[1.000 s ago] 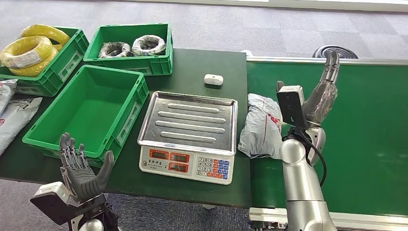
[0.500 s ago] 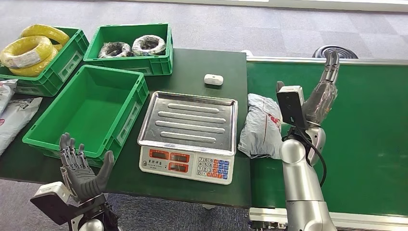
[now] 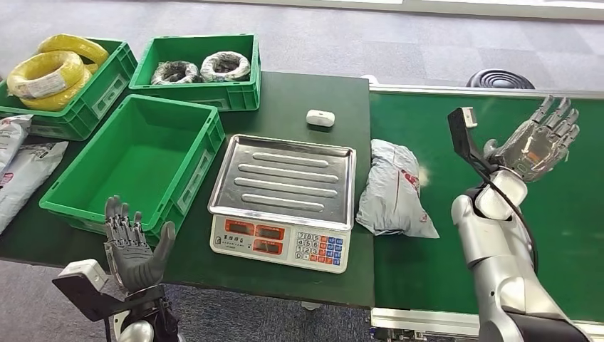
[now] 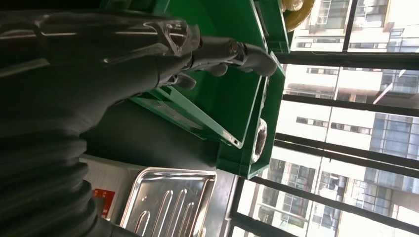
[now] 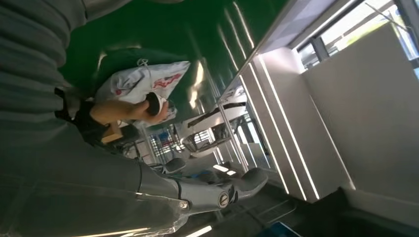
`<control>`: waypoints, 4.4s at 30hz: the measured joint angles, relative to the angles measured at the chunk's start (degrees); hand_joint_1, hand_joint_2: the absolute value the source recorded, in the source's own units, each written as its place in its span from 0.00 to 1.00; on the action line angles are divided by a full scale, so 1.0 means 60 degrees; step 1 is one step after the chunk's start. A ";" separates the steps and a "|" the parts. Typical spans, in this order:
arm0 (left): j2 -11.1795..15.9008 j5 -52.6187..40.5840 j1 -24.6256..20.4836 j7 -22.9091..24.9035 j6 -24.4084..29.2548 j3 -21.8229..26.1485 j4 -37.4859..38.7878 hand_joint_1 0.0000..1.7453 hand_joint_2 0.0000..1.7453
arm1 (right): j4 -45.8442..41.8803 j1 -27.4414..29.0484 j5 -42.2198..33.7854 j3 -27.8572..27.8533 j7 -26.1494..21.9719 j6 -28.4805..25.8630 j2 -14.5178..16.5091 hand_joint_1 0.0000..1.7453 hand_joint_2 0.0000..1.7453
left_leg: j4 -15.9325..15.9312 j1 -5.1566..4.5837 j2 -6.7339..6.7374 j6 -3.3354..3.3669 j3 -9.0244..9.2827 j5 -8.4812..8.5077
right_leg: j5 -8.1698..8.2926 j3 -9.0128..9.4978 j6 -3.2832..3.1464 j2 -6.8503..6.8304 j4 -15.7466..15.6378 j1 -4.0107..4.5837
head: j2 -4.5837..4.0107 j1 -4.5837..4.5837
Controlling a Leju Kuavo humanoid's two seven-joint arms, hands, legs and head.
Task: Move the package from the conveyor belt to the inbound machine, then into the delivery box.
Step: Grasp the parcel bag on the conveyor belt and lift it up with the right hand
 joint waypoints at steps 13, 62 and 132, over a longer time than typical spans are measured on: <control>0.0071 0.0064 -0.0063 -0.0100 -0.0003 -0.0014 0.0150 0.00 1.00 | 0.1749 -0.0552 0.0406 -0.0243 -0.0828 -0.0101 -0.0354 0.00 1.00 | -0.0011 0.0007 0.0042 -0.0010 0.0000 -0.0007 | -0.0003 -0.0021 -0.0006 0.0040 0.0001 0.0009 | 0.0000 0.0001; -0.0003 -0.0157 -0.0664 0.0076 -0.0384 0.0098 0.0826 0.00 1.00 | 0.2946 -0.0713 -0.2763 -0.2441 -0.4630 0.8290 0.0445 0.00 1.00 | -0.0010 0.0006 0.0047 -0.0012 0.0002 -0.0006 | -0.0003 -0.0024 -0.0006 0.0050 0.0002 0.0008 | 0.0000 0.0001; -0.0565 -0.0937 0.0201 0.0342 0.0112 0.1196 -0.0600 0.00 1.00 | -0.3209 0.0920 -0.2243 0.0725 -0.4671 0.4047 0.2607 1.00 1.00 | -0.0016 0.0012 0.0104 -0.0020 -0.0012 -0.0012 | 0.0002 -0.0069 -0.0019 0.0125 0.0012 0.0014 | 0.0000 0.0002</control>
